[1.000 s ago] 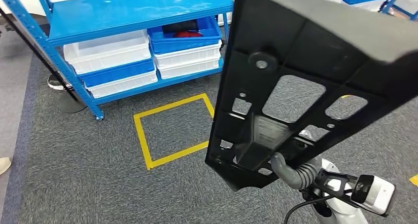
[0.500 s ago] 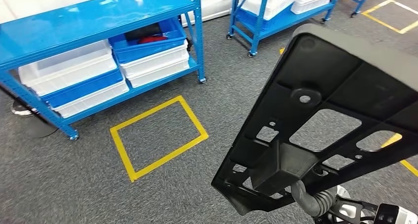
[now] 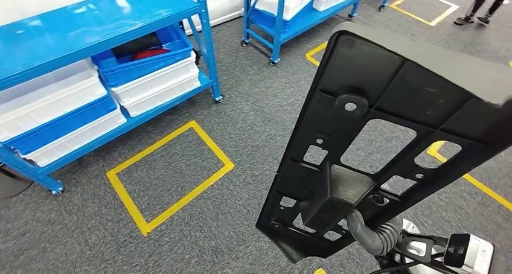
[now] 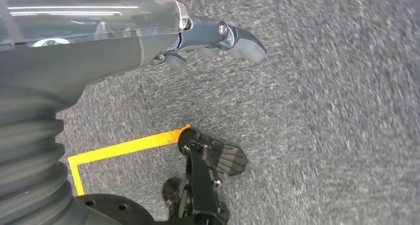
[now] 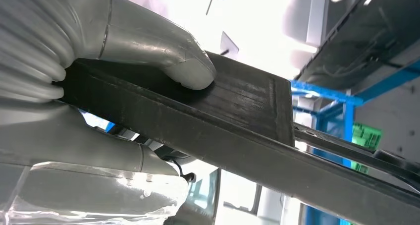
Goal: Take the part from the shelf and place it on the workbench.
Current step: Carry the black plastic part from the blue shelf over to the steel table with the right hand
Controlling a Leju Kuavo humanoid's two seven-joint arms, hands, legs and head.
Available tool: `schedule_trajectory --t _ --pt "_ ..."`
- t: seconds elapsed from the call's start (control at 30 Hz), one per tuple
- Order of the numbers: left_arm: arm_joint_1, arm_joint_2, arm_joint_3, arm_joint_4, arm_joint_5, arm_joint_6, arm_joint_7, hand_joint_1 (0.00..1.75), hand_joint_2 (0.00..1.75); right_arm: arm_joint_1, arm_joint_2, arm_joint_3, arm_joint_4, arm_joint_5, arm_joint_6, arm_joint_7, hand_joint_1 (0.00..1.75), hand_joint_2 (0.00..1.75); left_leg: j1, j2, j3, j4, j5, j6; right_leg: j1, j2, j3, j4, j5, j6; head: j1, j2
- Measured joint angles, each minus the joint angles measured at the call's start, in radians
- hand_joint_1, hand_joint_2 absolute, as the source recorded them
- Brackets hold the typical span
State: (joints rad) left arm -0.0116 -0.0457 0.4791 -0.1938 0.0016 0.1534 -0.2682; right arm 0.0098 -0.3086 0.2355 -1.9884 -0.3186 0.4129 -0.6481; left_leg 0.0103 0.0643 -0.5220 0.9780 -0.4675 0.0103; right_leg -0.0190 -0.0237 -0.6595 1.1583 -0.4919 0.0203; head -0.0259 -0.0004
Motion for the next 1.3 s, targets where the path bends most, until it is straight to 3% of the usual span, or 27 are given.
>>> schedule_trajectory --t 0.07,0.1,0.2,0.27,0.33,0.37,0.4,0.43,0.47,0.5,0.57,0.63,0.67,0.7,0.77,0.83,0.9,0.93,0.97,1.07,1.13,1.2,1.23,1.3 --pt "-0.001 -0.001 0.0 0.0 0.0 0.002 0.001 0.0 1.75 -0.003 0.0 0.002 0.002 -0.001 0.001 0.0 1.75 1.75 -0.005 0.016 0.003 0.006 -0.008 -0.01 0.006 -0.039 0.063 -0.116 0.036 -0.009 0.0 0.0" --pt "-0.001 -0.001 0.0 0.0 -0.001 0.003 0.002 0.0 1.75 -0.006 0.0 0.003 0.004 -0.002 0.001 -0.001 1.75 1.75 -0.007 0.024 0.005 0.008 -0.012 -0.016 0.009 -0.048 0.073 -0.138 0.037 -0.014 0.0 0.0" --pt "-0.006 -0.001 0.0 0.0 -0.005 0.009 0.008 0.0 1.75 -0.031 0.001 0.012 0.015 -0.011 0.002 0.01 1.75 1.75 -0.007 0.045 0.009 0.011 -0.02 -0.033 0.011 -0.017 0.067 -0.143 0.04 -0.033 0.0 0.0" --pt "-0.009 -0.004 0.0 0.0 -0.008 0.011 0.012 0.0 1.75 -0.07 0.004 0.022 0.034 -0.028 0.001 0.029 1.75 1.75 -0.003 0.011 -0.008 0.057 -0.055 -0.043 0.007 0.006 0.065 -0.147 0.047 -0.046 0.0 0.0" --pt "-0.01 -0.007 0.0 0.0 -0.01 0.012 0.013 0.0 1.75 -0.122 0.009 0.031 0.07 -0.055 0.001 0.052 1.75 1.75 -0.001 -0.04 -0.067 0.185 -0.123 -0.047 0.008 0.03 0.061 -0.148 0.051 -0.055 0.0 0.0" --pt "-0.01 -0.007 0.0 0.0 -0.011 0.013 0.014 0.0 1.75 -0.151 0.012 0.036 0.094 -0.069 0.001 0.065 1.75 1.75 -0.001 -0.051 -0.103 0.258 -0.151 -0.047 0.01 0.044 0.059 -0.148 0.053 -0.057 0.0 0.0" --pt "-0.01 -0.008 0.0 0.0 -0.012 0.016 0.014 0.0 1.75 -0.18 0.014 0.041 0.119 -0.083 0.0 0.076 1.75 1.75 -0.001 -0.055 -0.129 0.306 -0.161 -0.046 0.012 0.058 0.058 -0.148 0.055 -0.059 0.0 0.0" --pt "-0.01 -0.008 0.0 0.0 -0.013 0.019 0.015 0.0 1.75 -0.209 0.017 0.045 0.146 -0.094 0.0 0.085 1.75 1.75 -0.001 -0.057 -0.138 0.317 -0.151 -0.043 0.014 0.072 0.057 -0.147 0.056 -0.059 0.0 0.0" --pt "-0.011 -0.008 0.0 0.0 -0.015 0.022 0.016 0.0 1.75 -0.237 0.02 0.049 0.172 -0.104 -0.001 0.093 1.75 1.75 -0.001 -0.06 -0.127 0.284 -0.121 -0.039 0.016 0.086 0.057 -0.145 0.056 -0.059 0.0 0.0" --pt "-0.012 -0.008 0.0 0.0 -0.017 0.023 0.016 0.0 1.75 -0.264 0.023 0.052 0.193 -0.11 -0.002 0.097 1.75 1.75 -0.002 -0.071 -0.1 0.217 -0.079 -0.032 0.017 0.098 0.057 -0.144 0.057 -0.058 0.0 0.0" --pt "-0.013 -0.007 0.0 0.0 -0.021 0.022 0.016 0.0 1.75 -0.305 0.027 0.056 0.224 -0.118 -0.003 0.098 1.75 1.75 -0.003 -0.113 -0.043 0.082 -0.018 -0.019 0.018 0.119 0.055 -0.14 0.058 -0.053 0.0 0.0" --pt "-0.014 -0.007 0.0 0.0 -0.022 0.02 0.015 0.0 1.75 -0.323 0.027 0.058 0.234 -0.119 -0.001 0.094 1.75 1.75 -0.005 -0.134 -0.022 0.028 -0.005 -0.013 0.015 0.135 0.048 -0.14 0.062 -0.042 0.0 0.0" --pt "-0.014 -0.007 0.0 0.0 -0.022 0.02 0.012 0.0 1.75 -0.325 0.027 0.06 0.233 -0.114 0.003 0.09 1.75 1.75 -0.007 -0.126 -0.02 0.023 -0.003 -0.012 0.012 0.145 0.045 -0.141 0.065 -0.035 0.0 0.0" --pt "-0.015 -0.006 0.0 0.0 -0.02 0.02 0.008 0.0 1.75 -0.325 0.027 0.063 0.228 -0.104 0.008 0.086 1.75 1.75 -0.005 -0.116 -0.018 0.016 0.001 -0.008 0.011 0.145 0.044 -0.142 0.066 -0.029 0.0 0.0" --pt "-0.015 -0.006 0.0 0.0 -0.019 0.016 -0.001 0.0 1.75 -0.321 0.028 0.08 0.205 -0.071 0.016 0.075 1.75 1.75 -0.001 -0.092 -0.011 -0.001 0.011 0.001 0.014 0.106 0.028 -0.113 0.045 -0.02 0.0 0.0" --pt "-0.013 -0.004 0.0 0.0 -0.024 -0.001 -0.009 0.0 1.75 -0.304 0.027 0.108 0.173 -0.035 0.008 0.056 1.75 1.75 -0.001 -0.067 -0.007 -0.009 0.013 0.007 0.014 0.05 -0.024 -0.006 -0.015 -0.012 0.0 0.0" --pt "-0.011 0.001 0.0 0.0 -0.033 -0.023 -0.014 0.0 1.75 -0.269 0.024 0.134 0.147 -0.005 -0.013 0.031 1.75 1.75 -0.002 -0.044 -0.007 -0.008 0.01 0.008 0.006 0.034 -0.084 0.115 -0.062 -0.004 0.0 0.0" --pt "-0.01 0.003 0.0 0.0 -0.038 -0.032 -0.015 0.0 1.75 -0.249 0.021 0.143 0.135 0.006 -0.021 0.021 1.75 1.75 -0.002 -0.033 -0.006 -0.007 0.008 0.007 0.001 0.031 -0.094 0.134 -0.059 0.0 0.0 0.0" --pt "-0.01 0.005 0.0 0.0 -0.042 -0.038 -0.015 0.0 1.75 -0.233 0.019 0.152 0.123 0.016 -0.028 0.013 1.75 1.75 -0.002 -0.021 -0.005 -0.005 0.004 0.004 -0.002 0.026 -0.083 0.111 -0.038 0.003 0.0 0.0" --pt "-0.013 0.01 0.0 0.0 -0.047 -0.048 -0.02 0.0 1.75 -0.211 0.015 0.171 0.087 0.027 -0.036 0.01 1.75 1.75 -0.004 0.013 0.001 0.007 -0.013 -0.01 -0.001 -0.028 0.019 -0.083 0.041 0.002 0.0 0.0" --pt "-0.016 0.015 0.0 0.0 -0.049 -0.049 -0.029 0.0 1.75 -0.2 0.012 0.179 0.067 0.02 -0.027 0.01 1.75 1.75 -0.009 0.03 0.006 0.013 -0.023 -0.023 0.006 -0.044 0.045 -0.132 0.046 -0.01 0.0 0.0" --pt "-0.02 0.018 0.0 0.0 -0.048 -0.049 -0.038 0.0 1.75 -0.186 0.002 0.184 0.051 0.005 -0.012 0.006 1.75 1.75 -0.008 0.045 0.013 0.011 -0.028 -0.034 0.008 -0.02 0.045 -0.132 0.048 -0.022 0.0 0.0" --pt "-0.022 0.019 0.0 0.0 -0.047 -0.049 -0.04 0.0 1.75 -0.181 -0.003 0.185 0.045 -0.002 -0.006 0.004 1.75 1.75 -0.006 0.035 0.014 0.016 -0.036 -0.039 0.007 -0.009 0.046 -0.136 0.049 -0.028 0.0 0.0" --pt "-0.022 0.019 0.0 0.0 -0.047 -0.049 -0.042 0.0 1.75 -0.176 -0.011 0.187 0.037 -0.009 0.0 0.0 1.75 1.75 0.0 -0.01 -0.009 0.079 -0.081 -0.047 0.003 0.012 0.048 -0.142 0.054 -0.04 0.0 0.0"
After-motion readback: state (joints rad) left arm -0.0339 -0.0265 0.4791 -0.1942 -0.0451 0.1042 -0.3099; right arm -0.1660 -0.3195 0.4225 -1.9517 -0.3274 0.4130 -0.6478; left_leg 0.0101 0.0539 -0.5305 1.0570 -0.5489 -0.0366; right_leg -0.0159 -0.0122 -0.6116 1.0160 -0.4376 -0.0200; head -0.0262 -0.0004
